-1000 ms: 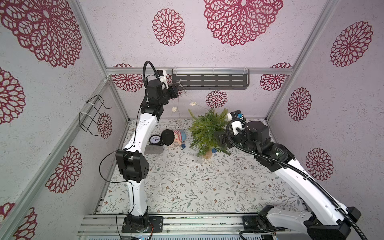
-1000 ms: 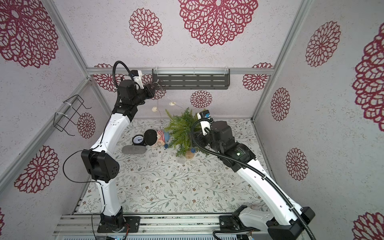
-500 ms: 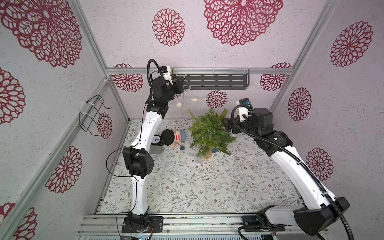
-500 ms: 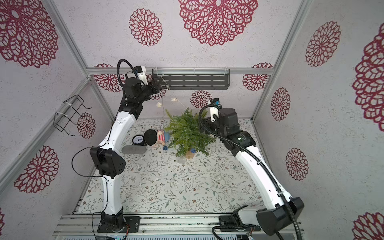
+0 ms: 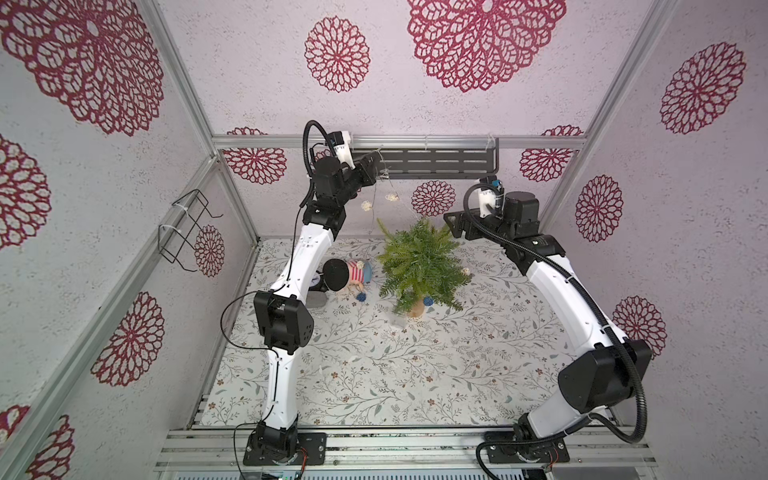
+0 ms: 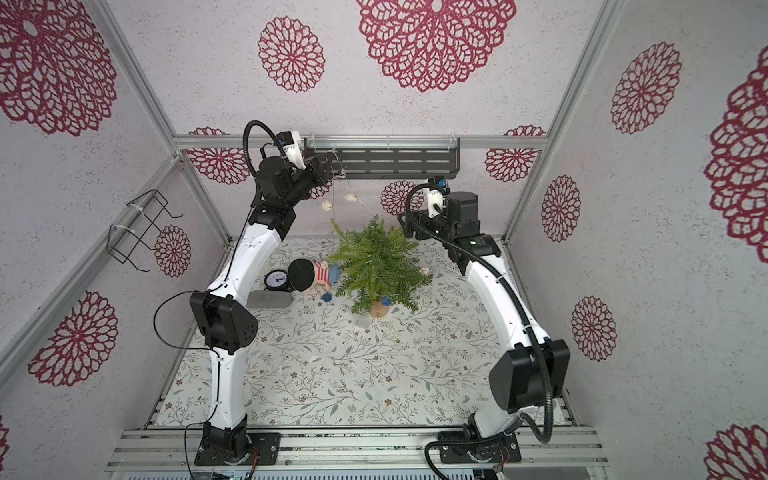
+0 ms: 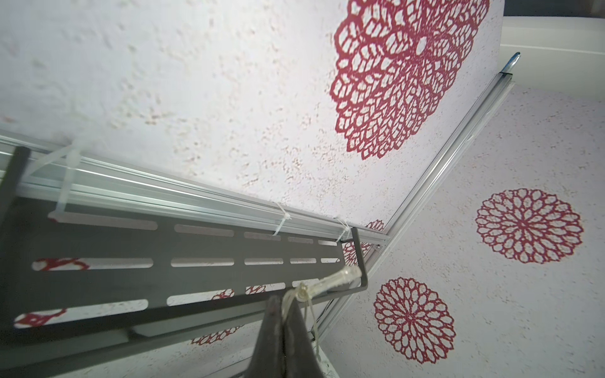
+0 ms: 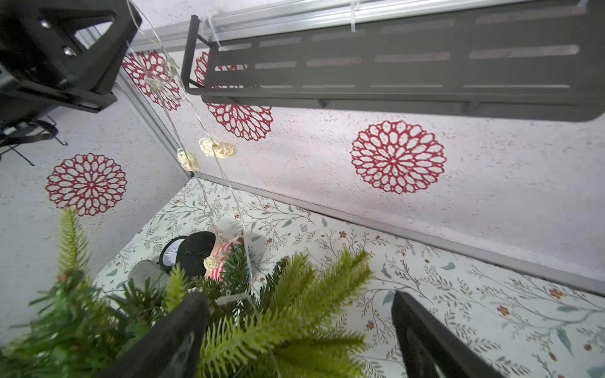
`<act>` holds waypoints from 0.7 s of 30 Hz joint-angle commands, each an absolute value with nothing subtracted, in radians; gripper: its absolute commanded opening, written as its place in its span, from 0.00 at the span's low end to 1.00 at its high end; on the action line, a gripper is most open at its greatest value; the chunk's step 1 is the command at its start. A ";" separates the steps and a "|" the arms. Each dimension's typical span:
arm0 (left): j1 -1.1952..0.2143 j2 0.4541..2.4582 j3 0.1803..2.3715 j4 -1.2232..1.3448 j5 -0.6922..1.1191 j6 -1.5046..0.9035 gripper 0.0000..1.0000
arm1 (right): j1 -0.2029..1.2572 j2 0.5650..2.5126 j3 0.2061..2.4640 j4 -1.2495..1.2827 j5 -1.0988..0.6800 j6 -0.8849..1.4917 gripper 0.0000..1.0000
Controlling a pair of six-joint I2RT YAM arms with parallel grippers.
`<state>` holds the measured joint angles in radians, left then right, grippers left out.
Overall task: Remove string lights from the small christmas tree
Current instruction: Remove the light string from the Christmas tree.
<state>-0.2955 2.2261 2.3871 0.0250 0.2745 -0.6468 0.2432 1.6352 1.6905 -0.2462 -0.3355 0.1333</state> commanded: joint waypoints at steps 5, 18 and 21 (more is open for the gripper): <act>-0.341 2.244 2.408 0.034 0.221 -0.620 0.00 | 0.201 1.785 1.898 -0.166 -0.507 0.145 0.90; -0.385 2.285 2.486 0.022 0.220 -0.610 0.00 | 0.181 2.015 2.157 -0.153 -0.660 0.117 0.87; -0.388 2.301 2.510 0.017 0.225 -0.620 0.00 | 0.180 2.055 2.219 -0.170 -0.669 0.109 0.87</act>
